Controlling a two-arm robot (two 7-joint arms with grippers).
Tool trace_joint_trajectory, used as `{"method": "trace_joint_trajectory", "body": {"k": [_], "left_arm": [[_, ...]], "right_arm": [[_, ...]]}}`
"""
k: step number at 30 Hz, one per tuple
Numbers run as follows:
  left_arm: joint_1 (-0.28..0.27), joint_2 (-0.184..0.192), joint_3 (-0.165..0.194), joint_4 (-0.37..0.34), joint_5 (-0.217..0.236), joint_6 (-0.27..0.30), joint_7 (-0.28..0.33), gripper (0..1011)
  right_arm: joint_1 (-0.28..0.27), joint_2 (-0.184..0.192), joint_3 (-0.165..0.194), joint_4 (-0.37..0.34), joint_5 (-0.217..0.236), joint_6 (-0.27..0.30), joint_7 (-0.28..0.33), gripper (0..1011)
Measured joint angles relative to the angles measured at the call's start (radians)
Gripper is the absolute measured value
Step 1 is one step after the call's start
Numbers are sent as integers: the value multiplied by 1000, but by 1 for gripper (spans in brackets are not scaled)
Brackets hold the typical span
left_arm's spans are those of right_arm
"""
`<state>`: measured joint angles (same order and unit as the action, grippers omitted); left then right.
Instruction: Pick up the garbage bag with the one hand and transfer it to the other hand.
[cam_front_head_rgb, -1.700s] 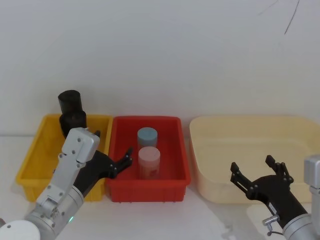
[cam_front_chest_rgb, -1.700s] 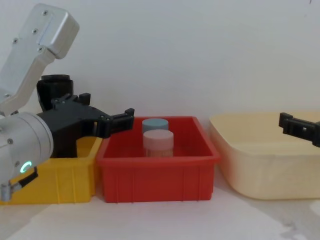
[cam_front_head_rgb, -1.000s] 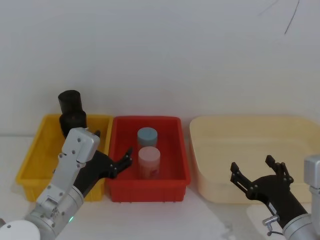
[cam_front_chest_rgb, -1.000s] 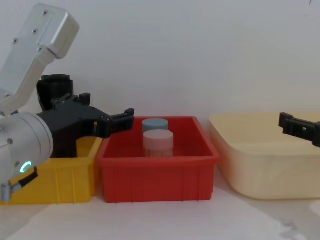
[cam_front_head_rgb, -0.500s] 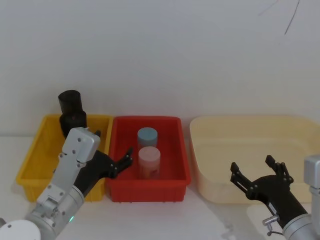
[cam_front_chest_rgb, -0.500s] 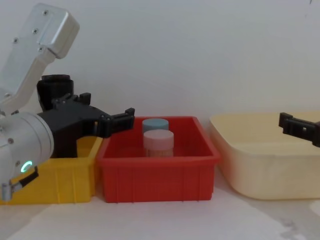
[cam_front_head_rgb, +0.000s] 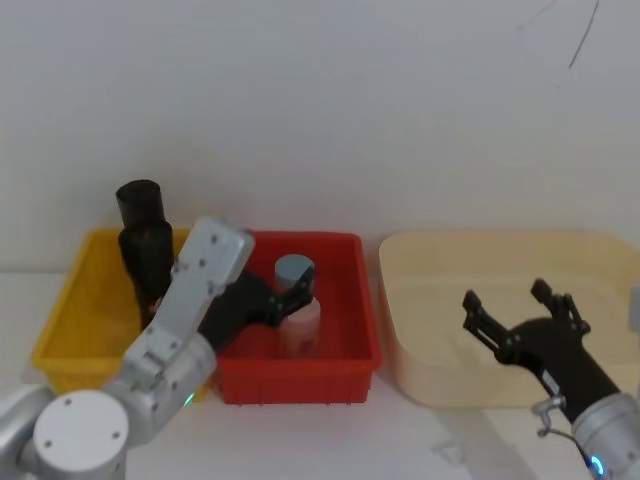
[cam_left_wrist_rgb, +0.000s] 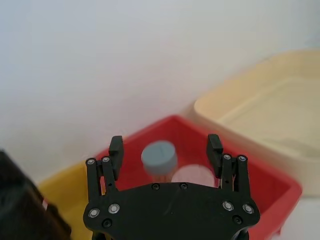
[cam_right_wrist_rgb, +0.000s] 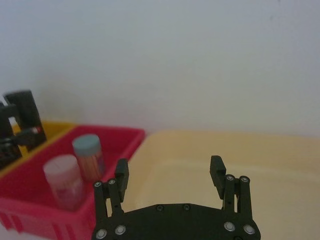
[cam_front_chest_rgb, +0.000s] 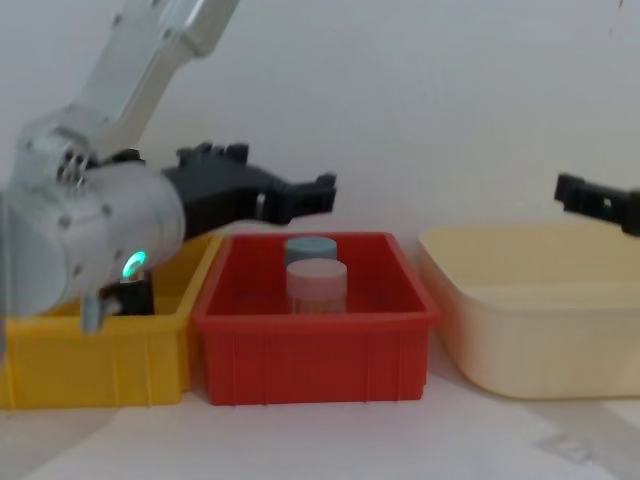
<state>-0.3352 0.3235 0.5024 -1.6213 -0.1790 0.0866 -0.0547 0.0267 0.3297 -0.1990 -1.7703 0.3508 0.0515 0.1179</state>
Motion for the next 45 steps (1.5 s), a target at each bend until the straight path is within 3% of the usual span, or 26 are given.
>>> {"method": "trace_joint_trajectory", "body": {"k": [6, 13, 23, 26, 36, 45], "left_arm": [[-38, -9, -4, -64, 1, 74, -11, 1000], [-48, 5, -48, -163, -4, 175, -6, 1000], [7, 49, -162, -276, -42, 308, 12, 1000], [33, 60, -201, -289, -62, 332, 11, 1000], [100, 69, -310, -261, -147, 355, -30, 1000], [110, 60, -356, -188, -201, 316, -81, 1000]], "right_arm": [[64, -23, 3, 1, 57, 27, 42, 1002], [160, -63, -26, 30, 107, 59, 82, 1002], [299, -112, -92, 113, 136, 110, 120, 1002], [313, -114, -100, 124, 136, 115, 121, 1002], [389, -111, -153, 201, 97, 136, 126, 1001], [422, -107, -168, 252, 68, 137, 125, 1002]]}}
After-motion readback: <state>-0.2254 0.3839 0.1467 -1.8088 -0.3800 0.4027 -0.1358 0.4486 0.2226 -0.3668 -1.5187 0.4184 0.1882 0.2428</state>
